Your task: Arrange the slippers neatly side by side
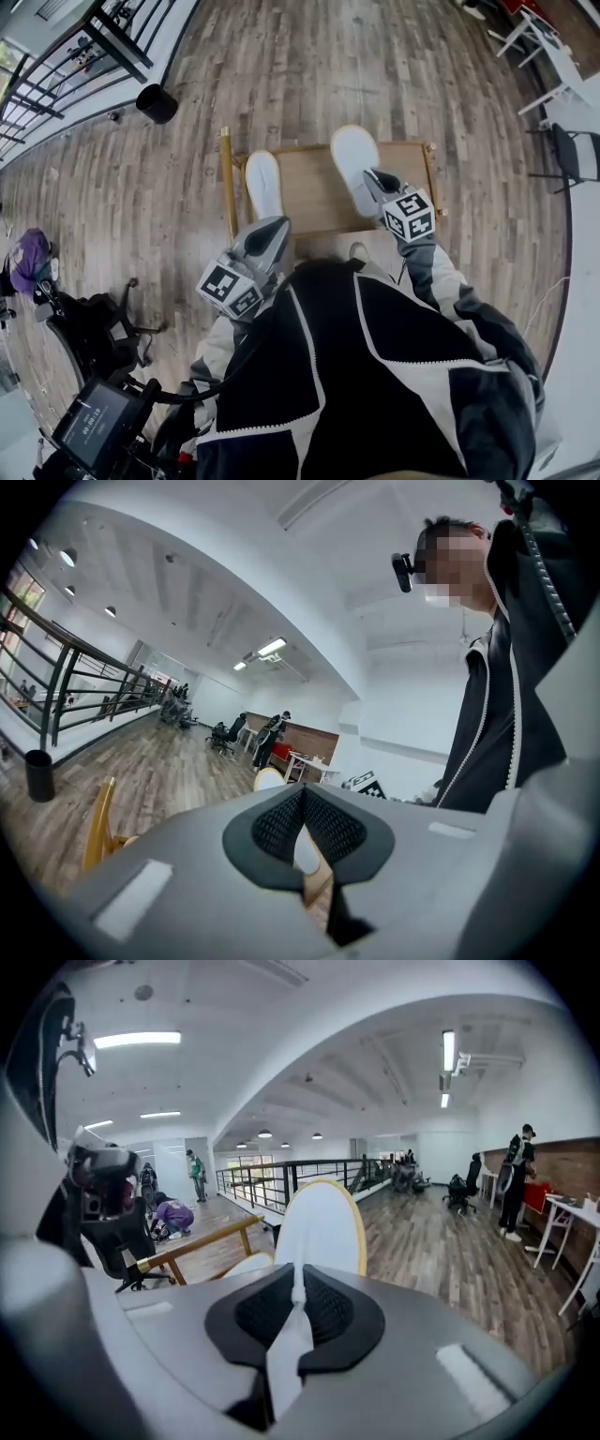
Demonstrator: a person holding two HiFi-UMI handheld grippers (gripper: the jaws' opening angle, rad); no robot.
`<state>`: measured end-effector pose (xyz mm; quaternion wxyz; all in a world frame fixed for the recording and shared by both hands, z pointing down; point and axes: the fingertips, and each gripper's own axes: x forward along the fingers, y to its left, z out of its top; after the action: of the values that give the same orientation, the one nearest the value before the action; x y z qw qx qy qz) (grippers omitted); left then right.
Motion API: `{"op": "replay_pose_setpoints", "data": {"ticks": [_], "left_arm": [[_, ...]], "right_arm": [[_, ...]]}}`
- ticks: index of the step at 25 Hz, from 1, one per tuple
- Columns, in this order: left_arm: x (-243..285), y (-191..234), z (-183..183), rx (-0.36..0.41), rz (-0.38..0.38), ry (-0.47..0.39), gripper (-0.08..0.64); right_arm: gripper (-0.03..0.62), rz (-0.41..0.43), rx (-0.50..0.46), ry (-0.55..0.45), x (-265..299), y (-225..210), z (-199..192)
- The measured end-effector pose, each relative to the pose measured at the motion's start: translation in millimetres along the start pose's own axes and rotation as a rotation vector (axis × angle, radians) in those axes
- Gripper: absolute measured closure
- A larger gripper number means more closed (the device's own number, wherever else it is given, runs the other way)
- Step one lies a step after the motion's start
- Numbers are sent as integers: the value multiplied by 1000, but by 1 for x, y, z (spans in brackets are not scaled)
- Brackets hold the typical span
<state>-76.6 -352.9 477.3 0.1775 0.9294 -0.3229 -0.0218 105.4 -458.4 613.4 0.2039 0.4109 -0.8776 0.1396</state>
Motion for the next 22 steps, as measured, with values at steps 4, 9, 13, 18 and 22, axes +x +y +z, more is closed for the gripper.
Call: {"op": "replay_pose_setpoints", "data": {"ticks": [4,9,13,18,22], "left_arm": [[-1,1,0,2,5,-3,541],[6,-1,-2,17,-16,1,540],[6,-6,-4,20,-33,5,541],[10,-8,-2,25,-40,0,541],[11,-6,-4,32,-42,-11,541]], "right_arm": [[566,24,-20,-144,-42,43,52],[566,63,-68,-231,-71,82,78],[566,80,-81,-259,-92,105,91],[566,83,-119,-295,-106,118,102],[565,101,-107,-278,-101,118,99]]}}
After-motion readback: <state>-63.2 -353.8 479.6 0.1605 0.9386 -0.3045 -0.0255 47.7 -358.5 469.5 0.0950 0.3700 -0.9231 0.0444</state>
